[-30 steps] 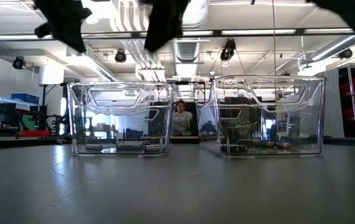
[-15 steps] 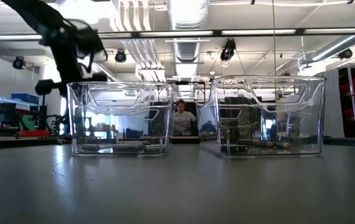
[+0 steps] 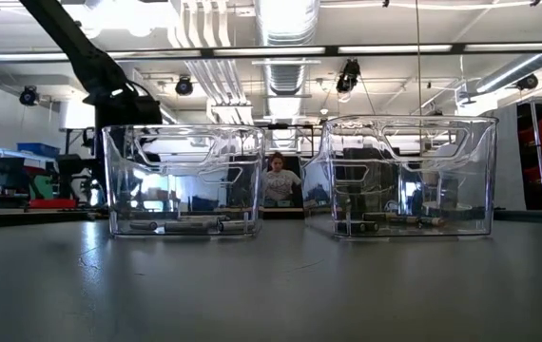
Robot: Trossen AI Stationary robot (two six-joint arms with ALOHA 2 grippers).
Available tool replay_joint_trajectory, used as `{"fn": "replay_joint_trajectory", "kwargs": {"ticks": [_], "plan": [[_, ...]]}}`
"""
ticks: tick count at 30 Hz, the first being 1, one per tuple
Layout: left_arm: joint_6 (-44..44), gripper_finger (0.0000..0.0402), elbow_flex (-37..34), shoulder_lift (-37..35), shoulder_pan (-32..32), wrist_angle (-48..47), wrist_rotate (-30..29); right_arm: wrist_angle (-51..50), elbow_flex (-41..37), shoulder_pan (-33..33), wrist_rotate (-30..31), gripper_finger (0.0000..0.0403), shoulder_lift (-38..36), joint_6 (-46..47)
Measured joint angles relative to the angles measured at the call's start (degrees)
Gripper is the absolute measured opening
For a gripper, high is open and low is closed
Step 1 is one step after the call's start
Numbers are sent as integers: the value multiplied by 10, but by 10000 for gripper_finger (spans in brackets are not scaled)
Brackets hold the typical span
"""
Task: Sort batteries
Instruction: Put the white battery into the left transparent bin
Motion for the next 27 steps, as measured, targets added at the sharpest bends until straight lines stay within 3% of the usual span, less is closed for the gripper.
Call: {"fn": "replay_joint_trajectory", "kwargs": {"ticks": [8, 20, 27], "plan": [[-36, 44, 3, 12, 0, -2, -16, -37, -17, -20, 29, 232, 6, 50], [-61, 128, -3, 18, 4, -7, -15, -122, -26, -37, 30, 273, 5, 178], [-110, 135, 25, 54, 5, -24, -5, -168, -26, -26, 28, 273, 4, 234]]}}
